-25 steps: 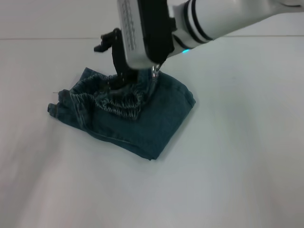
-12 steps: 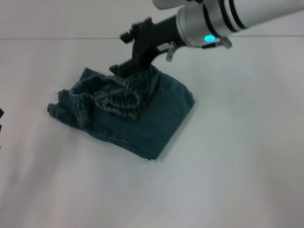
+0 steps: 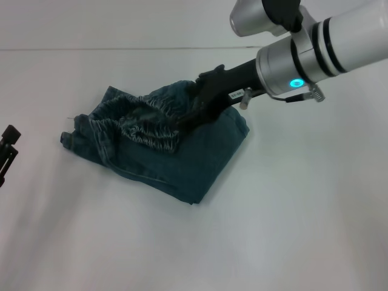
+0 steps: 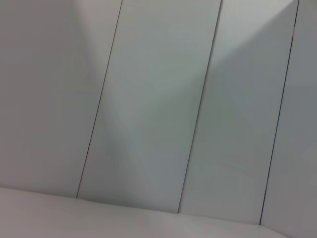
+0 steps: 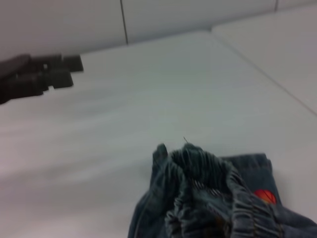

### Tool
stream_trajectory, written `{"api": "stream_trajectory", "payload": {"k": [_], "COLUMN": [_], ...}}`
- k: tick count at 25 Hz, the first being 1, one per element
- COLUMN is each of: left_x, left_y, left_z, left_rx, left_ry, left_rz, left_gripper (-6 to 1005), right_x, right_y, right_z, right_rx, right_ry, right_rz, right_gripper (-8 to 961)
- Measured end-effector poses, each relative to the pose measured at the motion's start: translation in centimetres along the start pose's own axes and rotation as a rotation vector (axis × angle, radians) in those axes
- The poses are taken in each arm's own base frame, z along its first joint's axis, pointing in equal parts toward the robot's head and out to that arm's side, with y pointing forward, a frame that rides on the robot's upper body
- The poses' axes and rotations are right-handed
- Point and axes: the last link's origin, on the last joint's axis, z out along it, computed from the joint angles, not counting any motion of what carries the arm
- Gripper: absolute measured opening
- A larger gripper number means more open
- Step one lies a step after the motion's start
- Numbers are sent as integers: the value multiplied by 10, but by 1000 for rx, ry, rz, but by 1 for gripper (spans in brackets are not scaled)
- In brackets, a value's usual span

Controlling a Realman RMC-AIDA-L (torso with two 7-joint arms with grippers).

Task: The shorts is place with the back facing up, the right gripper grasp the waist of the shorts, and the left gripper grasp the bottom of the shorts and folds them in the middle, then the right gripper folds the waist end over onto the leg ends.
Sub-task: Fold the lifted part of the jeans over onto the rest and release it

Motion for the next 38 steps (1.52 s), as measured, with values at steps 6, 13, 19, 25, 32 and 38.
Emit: {"api": "stream_trajectory", "payload": {"k": [6, 13, 19, 25, 32, 38], "left_x": [-2, -6, -5, -6, -8, -9], "left_y": [3, 7, 12, 15, 14, 13], "left_z": [-3, -4, 9, 15, 13, 12], "left_rx": [-3, -22, -67, -81, -71, -63], "left_ry": [-1, -18, -18, -15, -24, -30], "left_rz": [-14, -35, -52, -65, -62, -62], "left_gripper": [570, 745, 750, 746, 743, 741], "right_x": [-18, -33, -16, -11, -23, -33], "right_y": [2, 22, 22, 20, 31, 36], "right_z": [-5, 11, 14, 21, 32, 35], "right_rx": [45, 9, 27, 87, 89, 89], "right_ry": [165, 277, 331, 361, 346, 308], "right_rz": [-39, -116, -134, -198, -288, -325], "right_gripper": [916, 914, 913, 912, 909, 907]}}
